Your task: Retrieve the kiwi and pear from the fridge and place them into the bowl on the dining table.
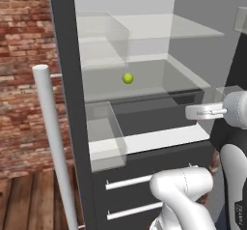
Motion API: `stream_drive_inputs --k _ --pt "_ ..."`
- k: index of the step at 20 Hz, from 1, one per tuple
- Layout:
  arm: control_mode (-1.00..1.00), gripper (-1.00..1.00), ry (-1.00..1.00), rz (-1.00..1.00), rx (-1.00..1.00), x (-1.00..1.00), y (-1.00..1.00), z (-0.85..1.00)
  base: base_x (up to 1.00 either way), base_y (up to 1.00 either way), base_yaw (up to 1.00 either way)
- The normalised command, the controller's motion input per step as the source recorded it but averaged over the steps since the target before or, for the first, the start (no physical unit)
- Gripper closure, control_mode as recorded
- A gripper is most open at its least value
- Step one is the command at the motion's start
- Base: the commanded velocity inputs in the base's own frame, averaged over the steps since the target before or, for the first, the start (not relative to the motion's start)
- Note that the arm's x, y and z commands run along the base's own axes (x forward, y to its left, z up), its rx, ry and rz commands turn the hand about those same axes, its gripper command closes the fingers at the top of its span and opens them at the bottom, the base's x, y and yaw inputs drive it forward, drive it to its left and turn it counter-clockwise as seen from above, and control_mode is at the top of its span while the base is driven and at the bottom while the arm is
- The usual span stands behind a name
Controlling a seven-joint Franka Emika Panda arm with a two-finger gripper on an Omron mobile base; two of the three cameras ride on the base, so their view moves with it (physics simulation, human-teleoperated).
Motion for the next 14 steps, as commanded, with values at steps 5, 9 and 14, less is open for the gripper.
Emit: stream_drive_inputs --k 5,9,14 --pt "1.00 -1.00 0.00 0.00 0.00 0.00 0.00 0.00 0.46 -0.14 0.00" --pt "1.00 -1.00 0.00 0.00 0.00 0.00 0.00 0.00 0.31 -0.15 0.00" --pt "1.00 -1.00 0.00 0.00 0.00 0.00 0.00 0.00 0.08 -0.06 0.01"
